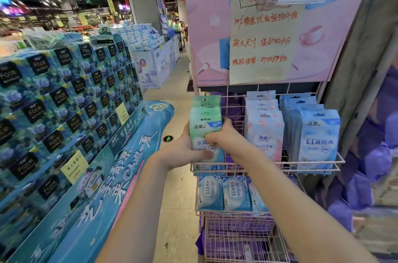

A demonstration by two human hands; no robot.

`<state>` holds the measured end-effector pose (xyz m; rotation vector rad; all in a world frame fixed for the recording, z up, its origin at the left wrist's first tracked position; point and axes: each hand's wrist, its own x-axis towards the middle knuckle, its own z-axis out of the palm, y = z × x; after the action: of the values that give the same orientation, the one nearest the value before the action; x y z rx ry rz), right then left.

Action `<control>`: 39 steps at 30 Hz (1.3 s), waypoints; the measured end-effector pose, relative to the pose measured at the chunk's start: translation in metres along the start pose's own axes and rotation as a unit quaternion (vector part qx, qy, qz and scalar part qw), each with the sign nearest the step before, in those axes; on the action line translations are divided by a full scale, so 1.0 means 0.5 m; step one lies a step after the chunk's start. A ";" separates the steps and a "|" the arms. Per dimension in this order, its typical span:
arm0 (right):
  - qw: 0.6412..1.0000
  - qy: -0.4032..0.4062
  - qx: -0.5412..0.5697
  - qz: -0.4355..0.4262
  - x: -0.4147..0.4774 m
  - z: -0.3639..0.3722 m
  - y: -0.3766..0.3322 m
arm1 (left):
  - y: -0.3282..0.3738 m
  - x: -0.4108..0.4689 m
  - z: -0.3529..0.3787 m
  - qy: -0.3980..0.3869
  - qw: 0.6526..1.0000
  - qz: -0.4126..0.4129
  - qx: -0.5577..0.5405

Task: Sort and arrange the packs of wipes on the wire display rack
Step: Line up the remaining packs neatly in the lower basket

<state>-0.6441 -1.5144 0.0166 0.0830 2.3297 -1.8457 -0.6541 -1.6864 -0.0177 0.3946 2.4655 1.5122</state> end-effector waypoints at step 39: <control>0.994 0.022 0.100 -0.045 -0.019 -0.004 0.015 | -0.001 0.040 0.059 0.108 0.989 0.058 0.080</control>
<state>-0.6339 -1.5099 0.0116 0.0448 2.2034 -2.1389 -0.6635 -1.6553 -0.0321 0.4279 2.7891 1.4757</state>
